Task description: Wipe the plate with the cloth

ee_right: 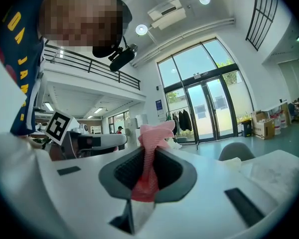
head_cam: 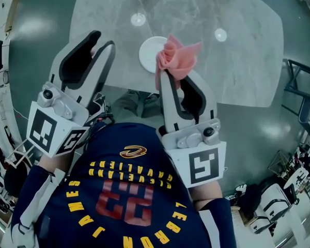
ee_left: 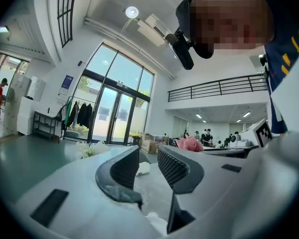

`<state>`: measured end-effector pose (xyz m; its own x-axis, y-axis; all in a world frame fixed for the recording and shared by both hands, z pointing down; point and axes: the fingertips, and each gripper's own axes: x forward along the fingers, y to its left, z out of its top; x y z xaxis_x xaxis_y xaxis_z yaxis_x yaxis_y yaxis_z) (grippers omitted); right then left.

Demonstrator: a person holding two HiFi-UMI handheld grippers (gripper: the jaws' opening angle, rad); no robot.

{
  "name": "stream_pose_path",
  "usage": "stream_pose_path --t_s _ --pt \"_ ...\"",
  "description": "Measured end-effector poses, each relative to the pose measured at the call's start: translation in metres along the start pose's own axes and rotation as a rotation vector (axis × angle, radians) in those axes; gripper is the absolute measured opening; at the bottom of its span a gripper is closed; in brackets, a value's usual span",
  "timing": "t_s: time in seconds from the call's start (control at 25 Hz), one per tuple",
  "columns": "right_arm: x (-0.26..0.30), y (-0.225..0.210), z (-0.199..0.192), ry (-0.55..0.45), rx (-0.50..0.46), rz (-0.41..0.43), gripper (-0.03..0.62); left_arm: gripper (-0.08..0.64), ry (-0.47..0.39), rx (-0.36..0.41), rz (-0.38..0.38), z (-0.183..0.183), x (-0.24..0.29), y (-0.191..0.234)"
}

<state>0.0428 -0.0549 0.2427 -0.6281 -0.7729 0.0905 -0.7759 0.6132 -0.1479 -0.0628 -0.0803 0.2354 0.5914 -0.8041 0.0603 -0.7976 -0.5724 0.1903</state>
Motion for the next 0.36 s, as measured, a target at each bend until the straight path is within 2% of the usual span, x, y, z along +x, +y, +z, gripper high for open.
stream_pose_path --t_s 0.36 --pt "0.005 0.006 -0.008 0.026 -0.010 -0.014 0.046 0.121 0.010 0.001 0.005 -0.002 -0.008 0.011"
